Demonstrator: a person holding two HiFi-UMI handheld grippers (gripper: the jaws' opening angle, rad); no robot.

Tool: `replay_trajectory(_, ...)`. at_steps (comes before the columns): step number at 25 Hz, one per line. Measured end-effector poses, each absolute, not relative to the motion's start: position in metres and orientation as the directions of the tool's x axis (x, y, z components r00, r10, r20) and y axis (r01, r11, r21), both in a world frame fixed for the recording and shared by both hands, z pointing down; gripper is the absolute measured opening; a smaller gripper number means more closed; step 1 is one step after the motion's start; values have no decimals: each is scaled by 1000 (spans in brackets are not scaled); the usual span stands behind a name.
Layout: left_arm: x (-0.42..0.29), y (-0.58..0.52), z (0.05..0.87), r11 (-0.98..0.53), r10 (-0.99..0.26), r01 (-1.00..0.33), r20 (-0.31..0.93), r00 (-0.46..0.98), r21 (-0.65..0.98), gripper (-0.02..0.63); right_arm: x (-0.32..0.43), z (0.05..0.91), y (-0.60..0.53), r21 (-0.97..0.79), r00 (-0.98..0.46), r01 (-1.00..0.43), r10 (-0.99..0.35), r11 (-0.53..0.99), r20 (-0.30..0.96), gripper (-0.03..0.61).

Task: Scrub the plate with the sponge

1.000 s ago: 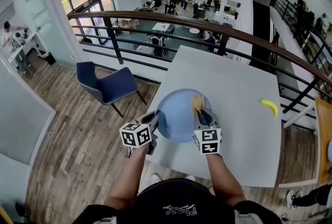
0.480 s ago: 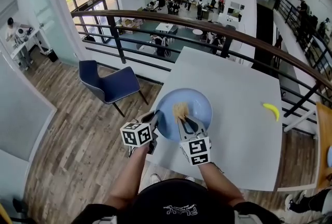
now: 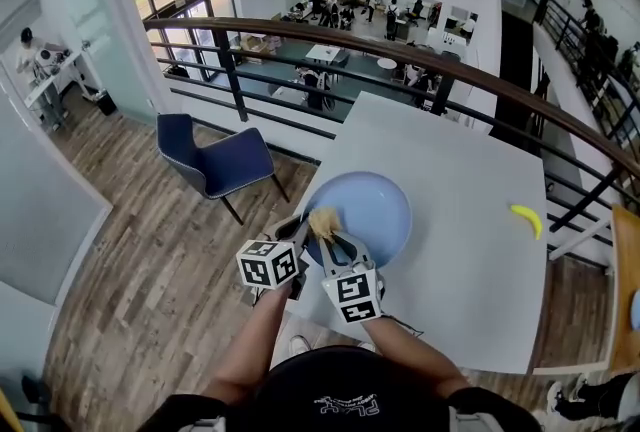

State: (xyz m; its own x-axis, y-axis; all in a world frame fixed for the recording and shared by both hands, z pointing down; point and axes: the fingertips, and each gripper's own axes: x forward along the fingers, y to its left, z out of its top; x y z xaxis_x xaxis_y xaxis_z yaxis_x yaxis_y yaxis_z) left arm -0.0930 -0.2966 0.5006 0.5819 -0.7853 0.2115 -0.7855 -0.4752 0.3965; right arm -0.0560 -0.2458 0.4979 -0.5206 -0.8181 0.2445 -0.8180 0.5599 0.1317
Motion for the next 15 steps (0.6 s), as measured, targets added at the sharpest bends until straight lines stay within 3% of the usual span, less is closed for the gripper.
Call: replay_trajectory(15, -94, -296, 499, -475, -791, -785, 199, 579, 397, 27, -16, 506, -267, 130, -424, -873, -863, 471, 275, 57)
